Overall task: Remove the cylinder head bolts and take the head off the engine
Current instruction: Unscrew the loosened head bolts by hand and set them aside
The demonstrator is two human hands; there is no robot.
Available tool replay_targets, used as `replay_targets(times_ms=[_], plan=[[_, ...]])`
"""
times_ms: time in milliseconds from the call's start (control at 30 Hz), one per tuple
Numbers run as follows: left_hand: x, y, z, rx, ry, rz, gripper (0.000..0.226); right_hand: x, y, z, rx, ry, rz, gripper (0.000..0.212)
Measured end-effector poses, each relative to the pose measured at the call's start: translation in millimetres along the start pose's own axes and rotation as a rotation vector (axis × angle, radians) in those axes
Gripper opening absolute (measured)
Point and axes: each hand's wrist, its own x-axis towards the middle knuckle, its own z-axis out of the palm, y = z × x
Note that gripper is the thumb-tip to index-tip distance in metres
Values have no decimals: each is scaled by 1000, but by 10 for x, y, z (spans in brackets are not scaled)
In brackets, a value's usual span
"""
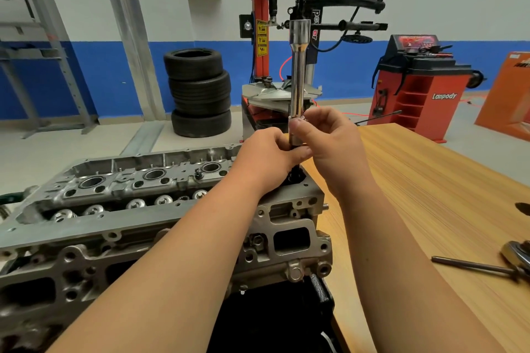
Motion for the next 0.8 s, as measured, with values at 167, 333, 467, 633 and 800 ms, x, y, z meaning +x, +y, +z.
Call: replay_targets(times_ms=[167,333,467,633,800], plan=[[-49,5,-17,5,-121,24,11,22,1,-17,-100,3,45,12],[-24,47,-20,17,-31,0,14,3,-11,9,-74,-52,58,17],[-3,25,-17,34,-19,-7,29,-8,23,51,-80,-5,64,15],[-30,23,-24,-124,-76,-21,20,12,-19,-47,-165,-108,31,19],[89,163,-180,-149,-122,57,21,85,-48,-66,-172,-85,24,18]])
